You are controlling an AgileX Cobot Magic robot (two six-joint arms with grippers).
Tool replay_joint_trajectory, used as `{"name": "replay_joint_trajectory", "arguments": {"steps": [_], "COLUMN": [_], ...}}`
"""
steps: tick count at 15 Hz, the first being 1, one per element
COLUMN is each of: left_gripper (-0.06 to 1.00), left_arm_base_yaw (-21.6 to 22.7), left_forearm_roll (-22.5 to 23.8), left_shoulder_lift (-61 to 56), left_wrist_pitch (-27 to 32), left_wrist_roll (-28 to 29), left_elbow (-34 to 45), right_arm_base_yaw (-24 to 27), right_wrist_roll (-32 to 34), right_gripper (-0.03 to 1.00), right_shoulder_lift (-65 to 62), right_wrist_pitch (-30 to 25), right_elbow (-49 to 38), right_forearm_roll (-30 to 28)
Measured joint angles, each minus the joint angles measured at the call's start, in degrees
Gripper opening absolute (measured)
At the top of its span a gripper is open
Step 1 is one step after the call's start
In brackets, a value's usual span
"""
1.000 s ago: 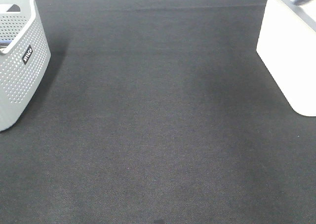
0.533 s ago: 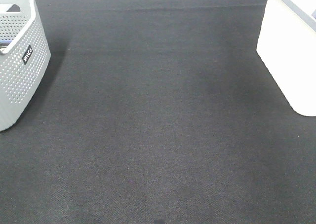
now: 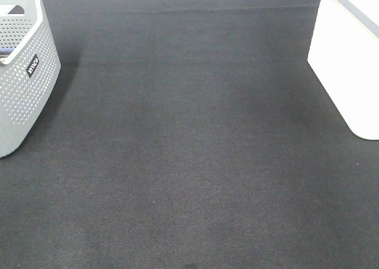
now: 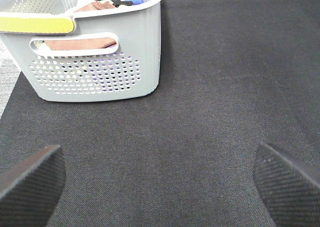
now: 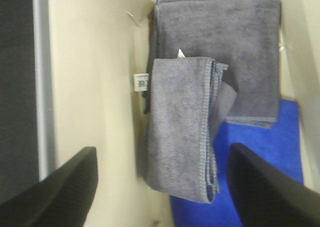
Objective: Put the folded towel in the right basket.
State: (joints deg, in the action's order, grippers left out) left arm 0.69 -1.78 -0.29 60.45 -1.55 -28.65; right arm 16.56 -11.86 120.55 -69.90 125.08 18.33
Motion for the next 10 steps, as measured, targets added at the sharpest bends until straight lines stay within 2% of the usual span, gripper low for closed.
{"name": "replay_joint_trajectory", "arguments": {"steps": [2, 4, 6, 8, 10], "left_gripper": [0.97, 0.97, 0.97, 0.97, 0.97], "left_arm_base_yaw": [0.0, 0.0, 0.0, 0.0, 0.0], "left_forearm_roll": [0.0, 0.0, 0.0, 0.0, 0.0], "left_shoulder_lift": [0.0, 0.0, 0.0, 0.0, 0.0], "left_wrist_pitch": [0.0, 0.0, 0.0, 0.0, 0.0], "left_wrist_roll": [0.0, 0.0, 0.0, 0.0, 0.0], "left_elbow": [0.0, 0.0, 0.0, 0.0, 0.0], "right_arm_base_yaw": [-2.3, -7.3, -12.8, -16.4, -17.2], "right_wrist_roll": [0.3, 1.3, 1.6, 3.3, 4.5], "right_gripper": [0.69, 0.69, 0.69, 0.69, 0.69], "right_shoulder_lift": [-3.4, -7.2, -11.6, -17.6, -26.6], "right_wrist_pitch": [0.0, 0.1, 0.1, 0.1, 0.1], "right_elbow": [-0.1, -0.9, -4.6, -11.7, -25.4], "right_forearm_roll": [0.9, 0.8, -1.8, -6.5, -9.2]}}
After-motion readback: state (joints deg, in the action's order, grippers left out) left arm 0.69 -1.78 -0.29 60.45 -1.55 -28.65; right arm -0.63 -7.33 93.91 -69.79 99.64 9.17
